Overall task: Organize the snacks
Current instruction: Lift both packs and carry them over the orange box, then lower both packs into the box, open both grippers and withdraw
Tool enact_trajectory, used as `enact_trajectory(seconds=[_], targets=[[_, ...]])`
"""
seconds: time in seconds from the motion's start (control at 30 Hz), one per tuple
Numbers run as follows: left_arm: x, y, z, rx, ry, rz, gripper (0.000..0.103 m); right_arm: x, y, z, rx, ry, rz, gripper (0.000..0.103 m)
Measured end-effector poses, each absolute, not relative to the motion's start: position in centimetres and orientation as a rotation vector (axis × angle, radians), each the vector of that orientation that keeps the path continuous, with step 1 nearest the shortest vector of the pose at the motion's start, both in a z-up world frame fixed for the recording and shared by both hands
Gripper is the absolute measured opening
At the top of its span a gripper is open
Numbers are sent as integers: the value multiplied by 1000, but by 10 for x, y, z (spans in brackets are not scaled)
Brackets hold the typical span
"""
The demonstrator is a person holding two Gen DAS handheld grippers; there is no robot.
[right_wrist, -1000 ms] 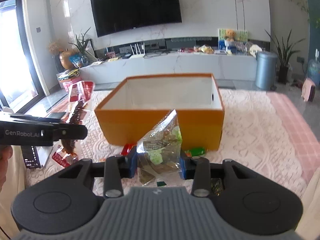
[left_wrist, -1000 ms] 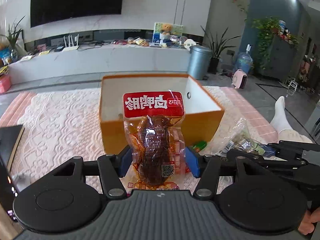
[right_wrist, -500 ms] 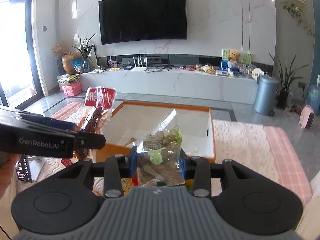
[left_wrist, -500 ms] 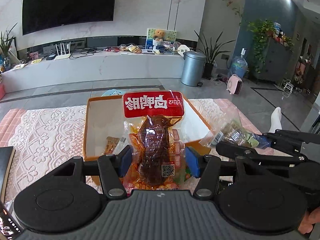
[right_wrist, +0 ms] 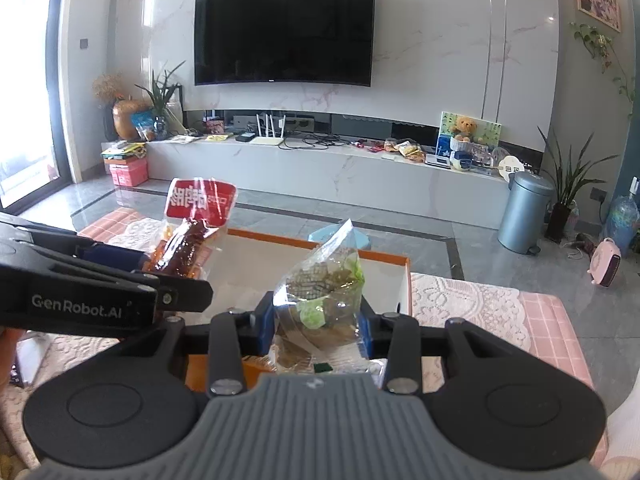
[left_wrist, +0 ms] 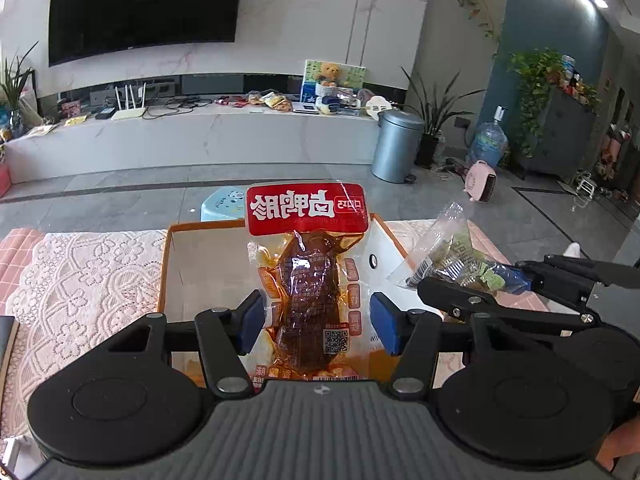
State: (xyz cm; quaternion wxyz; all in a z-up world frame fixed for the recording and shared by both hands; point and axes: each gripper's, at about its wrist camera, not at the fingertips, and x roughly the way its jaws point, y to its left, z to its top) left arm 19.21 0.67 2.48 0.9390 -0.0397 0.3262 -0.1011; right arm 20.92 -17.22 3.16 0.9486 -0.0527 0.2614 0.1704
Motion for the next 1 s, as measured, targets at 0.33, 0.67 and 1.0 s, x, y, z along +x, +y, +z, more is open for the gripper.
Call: enact_trajectory(seconds=[0.33,0.67,1.0], targets=[[236,10,-3,-53,747,-149,65,271,-167,5,-132,625,322,37],[268,5,-32,-50,842,-156,65,316,-158,-34,-257,714,305,37],[294,-3,-45,-14,877,-149,65,352,-139,-64,-441,821,324,37]])
